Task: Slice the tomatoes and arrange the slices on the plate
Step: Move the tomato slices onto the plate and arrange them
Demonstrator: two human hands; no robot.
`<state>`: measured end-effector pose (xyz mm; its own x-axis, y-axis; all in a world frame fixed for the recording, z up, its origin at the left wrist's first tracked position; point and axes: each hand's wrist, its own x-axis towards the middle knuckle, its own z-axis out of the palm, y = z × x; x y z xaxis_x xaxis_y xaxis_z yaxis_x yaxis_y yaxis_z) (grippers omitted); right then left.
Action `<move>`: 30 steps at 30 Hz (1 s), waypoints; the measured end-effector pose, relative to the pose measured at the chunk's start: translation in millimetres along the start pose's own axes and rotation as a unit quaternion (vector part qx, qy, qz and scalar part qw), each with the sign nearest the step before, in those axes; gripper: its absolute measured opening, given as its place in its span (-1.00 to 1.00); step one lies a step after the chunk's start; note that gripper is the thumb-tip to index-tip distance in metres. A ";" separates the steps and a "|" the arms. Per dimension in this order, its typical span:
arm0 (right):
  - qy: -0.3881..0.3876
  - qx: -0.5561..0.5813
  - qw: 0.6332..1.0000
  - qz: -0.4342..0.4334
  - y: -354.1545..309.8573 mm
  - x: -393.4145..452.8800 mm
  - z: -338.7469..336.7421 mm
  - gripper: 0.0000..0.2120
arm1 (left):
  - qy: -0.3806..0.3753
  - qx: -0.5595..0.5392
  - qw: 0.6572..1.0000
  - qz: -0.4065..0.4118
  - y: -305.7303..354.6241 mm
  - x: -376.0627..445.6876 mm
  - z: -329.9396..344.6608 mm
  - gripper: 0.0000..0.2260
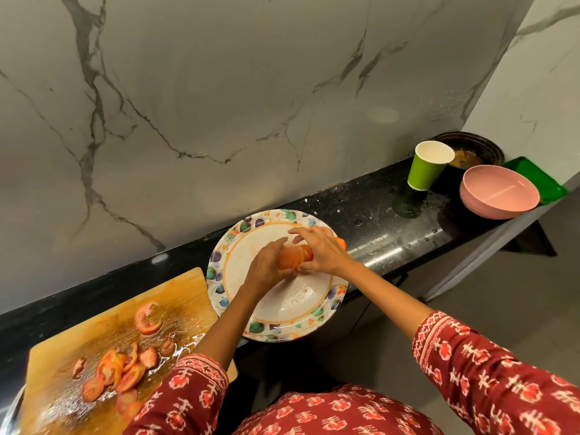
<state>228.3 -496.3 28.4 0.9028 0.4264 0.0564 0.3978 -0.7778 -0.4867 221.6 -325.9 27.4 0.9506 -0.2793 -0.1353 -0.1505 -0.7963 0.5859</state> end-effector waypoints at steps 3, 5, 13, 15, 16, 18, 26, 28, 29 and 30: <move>0.013 0.004 1.000 0.012 4.3 -4.7 -2.0 -0.22 | -0.001 0.016 1.000 -0.001 1.7 1.4 1.1 -0.27; 0.023 0.022 0.999 0.023 7.4 -8.8 -4.8 -0.22 | 0.003 0.025 1.000 -0.002 2.5 2.4 1.8 -0.26; 0.034 0.091 0.993 0.064 8.9 -12.5 -7.9 -0.34 | 0.036 0.055 0.997 0.046 11.8 1.4 7.4 -0.31; 0.016 0.089 0.994 0.062 9.5 -11.6 -7.8 -0.29 | 0.032 0.053 0.997 0.041 14.9 2.8 8.4 -0.34; 0.011 0.087 0.994 0.058 9.8 -11.3 -7.4 -0.27 | 0.031 0.047 0.998 0.036 15.5 3.1 8.4 -0.36; 0.006 0.087 0.995 0.057 10.7 -10.9 -6.5 -0.25 | 0.031 0.032 0.998 0.034 15.5 2.9 7.5 -0.38; -0.029 0.048 0.997 0.045 8.3 -2.9 -8.8 -0.22 | 0.037 0.041 0.997 0.057 9.3 0.8 6.6 -0.35; -0.038 0.033 0.998 0.039 6.6 -1.8 -8.1 -0.22 | 0.030 0.073 0.995 0.061 8.8 0.9 6.0 -0.33; -0.036 0.030 0.998 0.040 5.9 -1.8 -7.9 -0.22 | 0.031 0.084 0.994 0.060 9.1 1.1 5.8 -0.32; -0.032 0.034 0.998 0.041 5.8 -2.0 -7.1 -0.23 | 0.036 0.089 0.994 0.058 9.5 1.0 5.9 -0.32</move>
<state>230.0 -504.9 31.7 0.9187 0.3927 -0.0417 0.3083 -0.7792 -0.5456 219.5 -336.9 28.1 0.9403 -0.3400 -0.0136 -0.2994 -0.8456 0.4420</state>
